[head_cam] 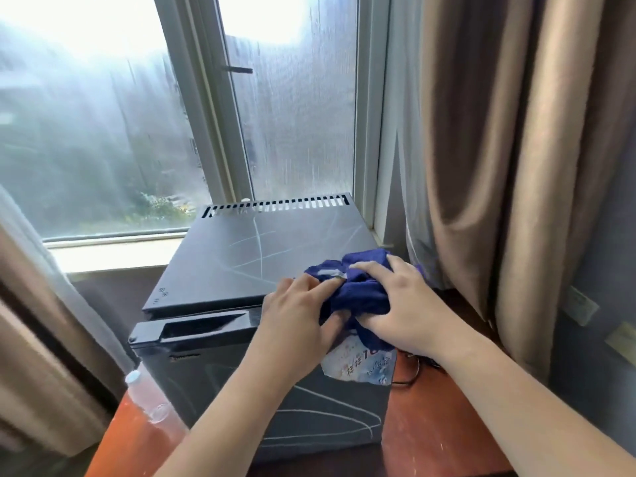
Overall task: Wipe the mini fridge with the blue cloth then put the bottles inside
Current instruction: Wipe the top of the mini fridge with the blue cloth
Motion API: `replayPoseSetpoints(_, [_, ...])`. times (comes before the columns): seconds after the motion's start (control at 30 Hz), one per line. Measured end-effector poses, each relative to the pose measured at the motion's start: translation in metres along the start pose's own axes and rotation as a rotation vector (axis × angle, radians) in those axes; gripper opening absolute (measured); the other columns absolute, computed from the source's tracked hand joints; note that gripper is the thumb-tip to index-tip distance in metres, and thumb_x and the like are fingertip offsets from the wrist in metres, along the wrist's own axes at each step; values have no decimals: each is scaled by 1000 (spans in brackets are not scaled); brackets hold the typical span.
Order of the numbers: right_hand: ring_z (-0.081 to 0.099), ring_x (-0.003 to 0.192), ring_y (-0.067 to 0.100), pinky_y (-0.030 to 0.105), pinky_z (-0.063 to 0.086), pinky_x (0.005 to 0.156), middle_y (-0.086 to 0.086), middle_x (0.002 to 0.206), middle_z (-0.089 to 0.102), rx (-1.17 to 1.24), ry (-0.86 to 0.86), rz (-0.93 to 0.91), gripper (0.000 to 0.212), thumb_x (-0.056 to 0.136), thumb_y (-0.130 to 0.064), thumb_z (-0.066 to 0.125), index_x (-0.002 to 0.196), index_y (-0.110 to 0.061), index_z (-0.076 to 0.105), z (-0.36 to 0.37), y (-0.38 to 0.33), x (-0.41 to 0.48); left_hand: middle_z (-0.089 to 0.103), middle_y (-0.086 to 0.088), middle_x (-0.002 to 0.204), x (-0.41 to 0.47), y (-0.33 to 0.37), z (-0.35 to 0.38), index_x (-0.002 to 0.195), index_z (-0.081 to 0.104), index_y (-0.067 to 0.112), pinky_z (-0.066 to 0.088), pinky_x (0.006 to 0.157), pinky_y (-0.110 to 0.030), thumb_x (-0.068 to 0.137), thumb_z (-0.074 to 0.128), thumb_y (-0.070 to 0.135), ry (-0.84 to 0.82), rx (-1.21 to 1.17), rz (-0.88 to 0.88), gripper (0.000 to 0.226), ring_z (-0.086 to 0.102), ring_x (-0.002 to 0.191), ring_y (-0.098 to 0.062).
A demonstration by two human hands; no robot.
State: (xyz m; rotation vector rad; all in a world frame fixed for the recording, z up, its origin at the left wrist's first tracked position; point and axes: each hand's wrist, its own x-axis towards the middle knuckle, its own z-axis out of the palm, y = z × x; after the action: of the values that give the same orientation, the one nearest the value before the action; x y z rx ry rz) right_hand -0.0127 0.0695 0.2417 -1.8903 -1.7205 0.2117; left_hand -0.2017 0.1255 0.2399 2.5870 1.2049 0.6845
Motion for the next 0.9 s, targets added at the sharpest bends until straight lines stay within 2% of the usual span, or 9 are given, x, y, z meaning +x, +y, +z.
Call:
replayPoseSetpoints(0.13, [58, 111, 21, 33, 48, 98, -1, 115, 60, 46, 4, -33, 59, 69, -44, 71, 127, -41, 61, -5, 3, 30, 62, 14, 125, 28, -9, -3, 144, 52, 45, 37, 100, -36, 97, 55, 52, 35, 48, -11, 48, 50, 119, -18])
replayPoseSetpoints(0.3, [60, 96, 16, 28, 48, 83, -6, 101, 62, 40, -21, -99, 50, 67, -52, 66, 116, -41, 64, 0, 6, 59, 67, 21, 114, 48, -26, -11, 140, 53, 50, 37, 104, -37, 96, 55, 55, -3, 64, 4, 45, 56, 111, -14])
replayPoseSetpoints(0.37, [60, 93, 15, 26, 45, 81, -7, 99, 65, 77, -7, -100, 46, 68, -50, 68, 113, -40, 67, 0, 11, 71, 69, 23, 113, 53, -27, -12, 141, 50, 53, 38, 104, -36, 96, 54, 51, 7, 8, -9, 45, 56, 109, -12])
replayPoseSetpoints(0.47, [63, 98, 21, 34, 49, 87, 0, 103, 69, 122, 18, -81, 40, 74, -40, 74, 113, -34, 70, 3, 17, 99, 74, 16, 114, 73, -29, -10, 143, 48, 53, 44, 101, -41, 97, 54, 43, 8, 18, -24, 48, 60, 110, -19])
replayPoseSetpoints(0.57, [63, 100, 27, 37, 51, 88, 4, 102, 67, 128, 35, -48, 42, 72, -45, 68, 113, -33, 69, 12, 18, 114, 77, 9, 104, 94, -30, -16, 139, 55, 52, 49, 97, -43, 96, 57, 37, -73, 25, -65, 45, 66, 104, -24])
replayPoseSetpoints(0.73, [60, 96, 22, 32, 45, 80, -1, 97, 61, 78, 15, -89, 42, 72, -50, 66, 111, -36, 66, 5, 25, 96, 75, 6, 78, 110, -27, -33, 108, 75, 41, 53, 77, -31, 91, 65, 48, -259, -33, 4, 21, 64, 74, -11])
replayPoseSetpoints(0.83, [54, 84, 12, 27, 38, 72, -10, 84, 52, 49, -5, -104, 36, 68, -54, 60, 100, -37, 61, -5, 30, 77, 77, 10, 79, 118, -25, -36, 104, 78, 39, 53, 71, -26, 88, 72, 48, -371, -62, 52, 20, 66, 71, -6])
replayPoseSetpoints(0.9, [55, 84, 11, 28, 43, 74, -11, 85, 52, 52, -5, -88, 40, 67, -58, 57, 100, -37, 60, -6, 30, 69, 77, 6, 80, 128, -25, -34, 102, 79, 33, 52, 69, -26, 86, 75, 47, -415, -33, 79, 22, 66, 72, -10])
